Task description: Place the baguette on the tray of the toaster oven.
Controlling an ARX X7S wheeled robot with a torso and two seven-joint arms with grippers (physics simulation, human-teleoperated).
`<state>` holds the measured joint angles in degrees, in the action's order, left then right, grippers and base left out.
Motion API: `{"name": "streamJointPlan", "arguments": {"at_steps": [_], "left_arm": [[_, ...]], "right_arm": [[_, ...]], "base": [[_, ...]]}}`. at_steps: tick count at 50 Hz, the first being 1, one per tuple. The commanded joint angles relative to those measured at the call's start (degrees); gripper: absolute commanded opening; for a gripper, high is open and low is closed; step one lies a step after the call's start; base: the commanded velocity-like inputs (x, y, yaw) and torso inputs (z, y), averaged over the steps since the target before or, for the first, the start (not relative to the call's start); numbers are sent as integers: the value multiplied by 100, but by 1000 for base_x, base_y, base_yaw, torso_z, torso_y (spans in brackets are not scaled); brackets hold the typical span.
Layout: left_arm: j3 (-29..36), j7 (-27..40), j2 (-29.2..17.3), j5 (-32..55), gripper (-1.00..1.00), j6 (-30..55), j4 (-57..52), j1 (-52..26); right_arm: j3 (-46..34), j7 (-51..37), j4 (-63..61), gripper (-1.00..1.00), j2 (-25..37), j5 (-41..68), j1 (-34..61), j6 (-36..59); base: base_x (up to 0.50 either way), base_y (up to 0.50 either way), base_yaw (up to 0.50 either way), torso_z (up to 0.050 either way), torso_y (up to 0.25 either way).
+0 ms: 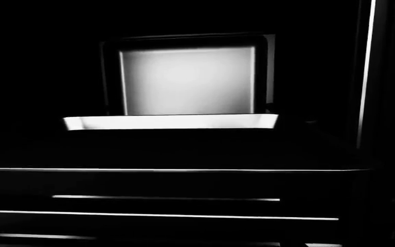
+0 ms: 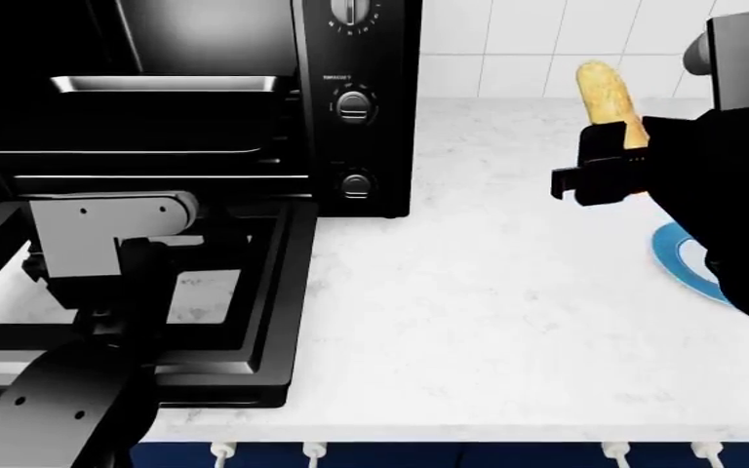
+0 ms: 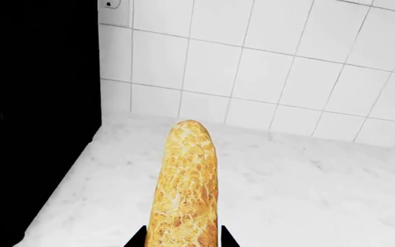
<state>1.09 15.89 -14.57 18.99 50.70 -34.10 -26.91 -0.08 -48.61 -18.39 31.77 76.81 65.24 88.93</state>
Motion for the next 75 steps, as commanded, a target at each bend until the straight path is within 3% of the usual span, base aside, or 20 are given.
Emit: {"name": "streamJointPlan", "arguments": {"at_steps": [1,8,25,46,75], "left_arm": [[-122,-188,63,70,100,158,135,276],[-91,-166,60,81,100,143,114,306],[-60,-114,25,130,100,185,81,309],[-14,-83,-13,170,100,152,155,329],[73,-53,-40,194,100,-35,245,432]], "right_arm": [[-28,-1215,-244,-100,-140,1909,164,-123],[-387,-1735,-410,-100,-97,2866,294,-381],[-434,-837,-308,-100,-272,3190,601,-527],[-1150,2335,971,-100,-961,577,1294,-841],[-2039,3574,1900,-100,-1543,-108,2032,-1347]], "base": [[0,0,3,0,0],[-3,1,2,-1,0],[-2,0,2,-2,0],[0,0,2,-2,0],[0,0,1,-2,0]]}}
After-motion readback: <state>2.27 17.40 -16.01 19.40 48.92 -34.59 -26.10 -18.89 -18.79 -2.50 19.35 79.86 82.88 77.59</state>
